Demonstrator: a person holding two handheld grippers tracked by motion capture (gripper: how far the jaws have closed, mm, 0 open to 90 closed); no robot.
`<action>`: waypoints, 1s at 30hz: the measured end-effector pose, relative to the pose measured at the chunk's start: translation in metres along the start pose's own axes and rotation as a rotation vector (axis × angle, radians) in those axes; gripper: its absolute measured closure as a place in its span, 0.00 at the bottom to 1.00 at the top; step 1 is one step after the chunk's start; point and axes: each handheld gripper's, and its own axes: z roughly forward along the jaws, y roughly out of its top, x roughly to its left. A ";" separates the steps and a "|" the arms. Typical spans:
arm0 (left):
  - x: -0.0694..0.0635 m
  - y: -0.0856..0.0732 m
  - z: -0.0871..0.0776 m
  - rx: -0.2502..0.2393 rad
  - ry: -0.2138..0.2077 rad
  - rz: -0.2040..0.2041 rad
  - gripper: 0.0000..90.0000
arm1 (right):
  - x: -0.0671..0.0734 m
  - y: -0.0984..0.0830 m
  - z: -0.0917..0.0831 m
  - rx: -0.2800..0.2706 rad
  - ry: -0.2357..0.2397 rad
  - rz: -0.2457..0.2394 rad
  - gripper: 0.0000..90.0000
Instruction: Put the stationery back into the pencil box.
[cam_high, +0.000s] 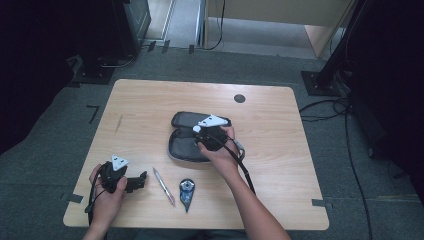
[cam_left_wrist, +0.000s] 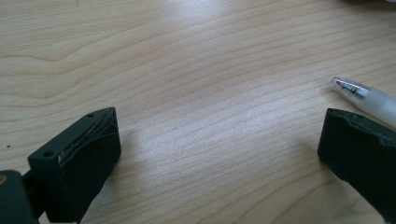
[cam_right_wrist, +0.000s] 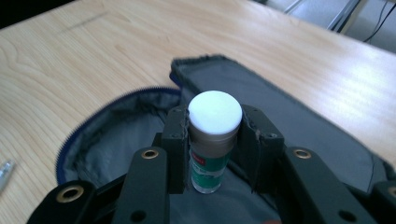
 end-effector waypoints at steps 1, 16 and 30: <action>0.000 0.000 0.000 0.000 0.000 0.000 0.00 | -0.002 -0.003 -0.001 -0.013 0.010 0.014 0.73; 0.000 0.000 0.000 0.001 -0.001 0.000 0.00 | -0.038 -0.031 -0.026 0.046 0.063 0.036 0.72; 0.000 0.000 0.000 0.001 -0.001 0.000 0.00 | -0.049 -0.043 -0.036 0.040 0.028 0.056 0.72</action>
